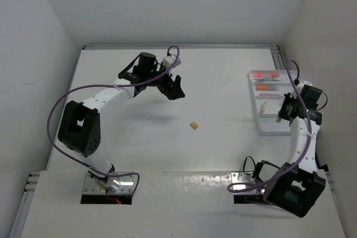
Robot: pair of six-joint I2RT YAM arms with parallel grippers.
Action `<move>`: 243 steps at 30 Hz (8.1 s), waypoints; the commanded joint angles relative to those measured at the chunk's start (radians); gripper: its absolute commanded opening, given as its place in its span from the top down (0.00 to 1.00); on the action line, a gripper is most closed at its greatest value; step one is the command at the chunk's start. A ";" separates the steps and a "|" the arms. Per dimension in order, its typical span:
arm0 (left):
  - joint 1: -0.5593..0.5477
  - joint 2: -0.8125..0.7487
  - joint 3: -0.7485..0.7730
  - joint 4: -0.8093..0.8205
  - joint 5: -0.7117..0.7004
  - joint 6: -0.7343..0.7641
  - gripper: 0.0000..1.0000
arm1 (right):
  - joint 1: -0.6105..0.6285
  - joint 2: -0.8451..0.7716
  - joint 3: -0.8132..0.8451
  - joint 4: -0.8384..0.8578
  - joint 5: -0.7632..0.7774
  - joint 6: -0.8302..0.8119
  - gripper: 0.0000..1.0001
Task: Sort the stationery into containers
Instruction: Place the stationery in the storage box, then pick up the stationery from the center of the board, then place the stationery in the storage box, then reset both arms
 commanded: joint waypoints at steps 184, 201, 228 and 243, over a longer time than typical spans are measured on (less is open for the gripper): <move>-0.051 -0.065 0.065 -0.096 0.017 0.117 0.25 | 0.023 0.395 0.370 -0.418 -0.368 -0.250 1.00; -0.049 -0.011 0.130 -0.137 -0.043 0.095 0.24 | -0.244 0.452 0.279 -0.208 -0.048 -0.527 1.00; 0.081 -0.003 0.144 -0.251 -0.192 0.029 0.00 | -0.059 0.383 0.380 -0.248 -0.084 -0.430 0.20; 0.544 -0.224 -0.036 -0.349 -0.195 0.108 0.00 | 0.636 0.449 0.633 -0.098 -0.255 0.144 0.16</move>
